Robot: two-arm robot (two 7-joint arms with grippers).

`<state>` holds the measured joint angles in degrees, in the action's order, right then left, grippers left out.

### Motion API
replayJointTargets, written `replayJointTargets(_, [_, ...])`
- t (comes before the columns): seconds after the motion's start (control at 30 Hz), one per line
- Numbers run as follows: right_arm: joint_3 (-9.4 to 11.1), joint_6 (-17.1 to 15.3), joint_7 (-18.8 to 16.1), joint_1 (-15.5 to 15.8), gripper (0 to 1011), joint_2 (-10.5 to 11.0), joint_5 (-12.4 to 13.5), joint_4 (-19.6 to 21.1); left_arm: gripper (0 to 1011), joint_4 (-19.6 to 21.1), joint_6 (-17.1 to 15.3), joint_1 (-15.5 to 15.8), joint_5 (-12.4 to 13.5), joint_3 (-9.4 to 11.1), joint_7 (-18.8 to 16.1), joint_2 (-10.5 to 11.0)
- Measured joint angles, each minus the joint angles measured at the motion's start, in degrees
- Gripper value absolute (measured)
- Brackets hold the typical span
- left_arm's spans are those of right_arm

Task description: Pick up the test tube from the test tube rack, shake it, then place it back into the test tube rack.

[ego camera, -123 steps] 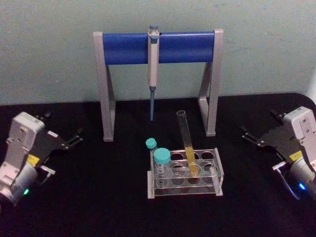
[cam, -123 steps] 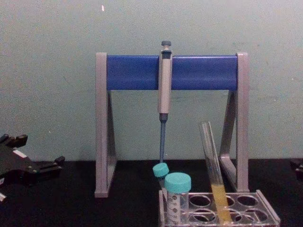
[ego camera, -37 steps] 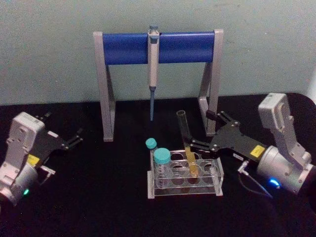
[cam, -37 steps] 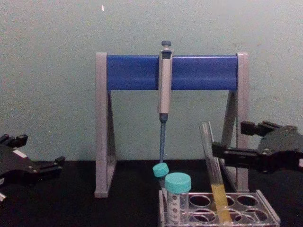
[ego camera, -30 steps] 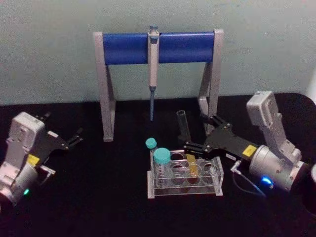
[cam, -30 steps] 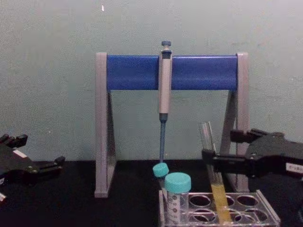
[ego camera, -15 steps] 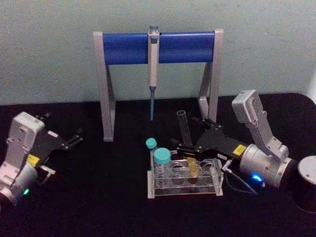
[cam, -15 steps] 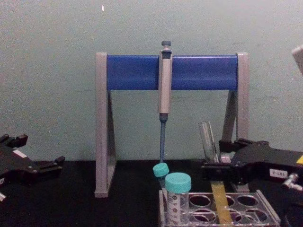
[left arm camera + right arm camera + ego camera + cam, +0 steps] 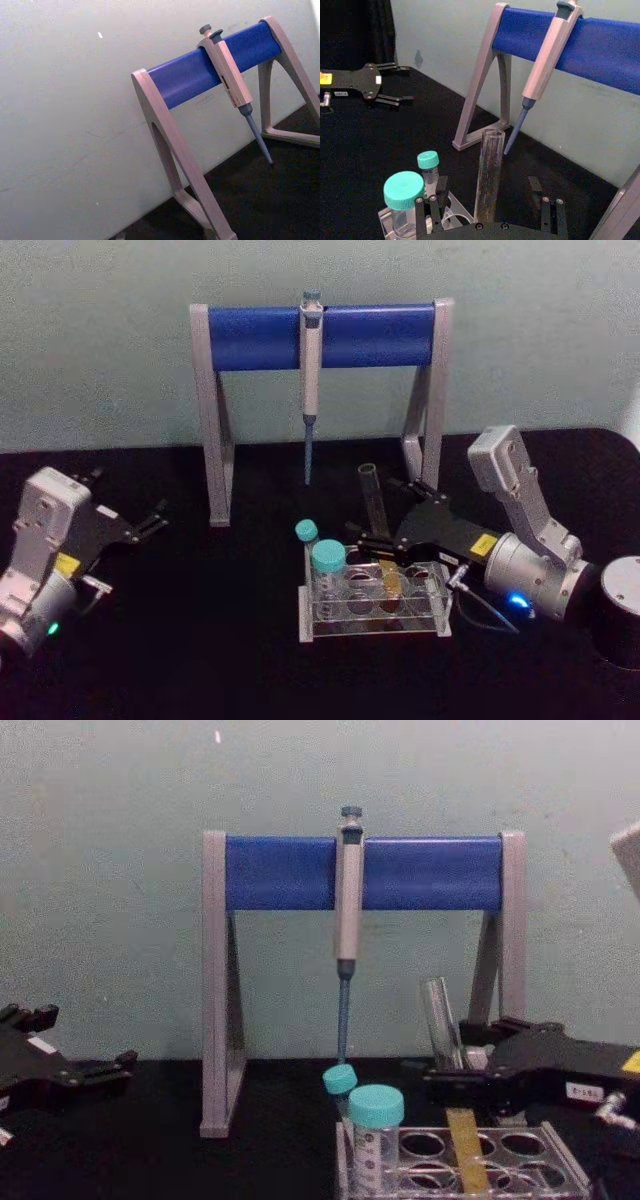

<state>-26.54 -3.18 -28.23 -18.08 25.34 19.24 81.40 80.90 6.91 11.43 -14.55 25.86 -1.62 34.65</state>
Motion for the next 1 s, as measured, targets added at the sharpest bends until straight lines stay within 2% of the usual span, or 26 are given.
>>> replayJointTargets(0.43, [0.0,0.0,0.0,0.1,1000,0.0,0.0,0.0,1001,0.0,0.0,0.0,0.0,0.0,0.0,0.0])
replayJointTargets(0.57, [0.0,0.0,0.1,0.1,944,0.0,0.0,0.1,1001,0.0,0.0,0.0,0.0,0.0,0.0,0.0])
replayJointTargets(0.7, [0.0,-0.1,0.1,0.1,846,0.0,0.1,0.1,1001,0.0,0.0,0.0,0.0,0.0,0.0,0.0])
replayJointTargets(0.87, [0.0,-0.1,0.1,0.1,656,0.0,0.1,0.1,1001,0.0,0.0,0.0,0.0,0.0,0.0,0.0])
replayJointTargets(1.0, [0.0,-0.1,0.1,0.1,559,0.0,0.1,0.1,1001,0.0,0.0,0.0,0.0,0.0,0.0,0.0])
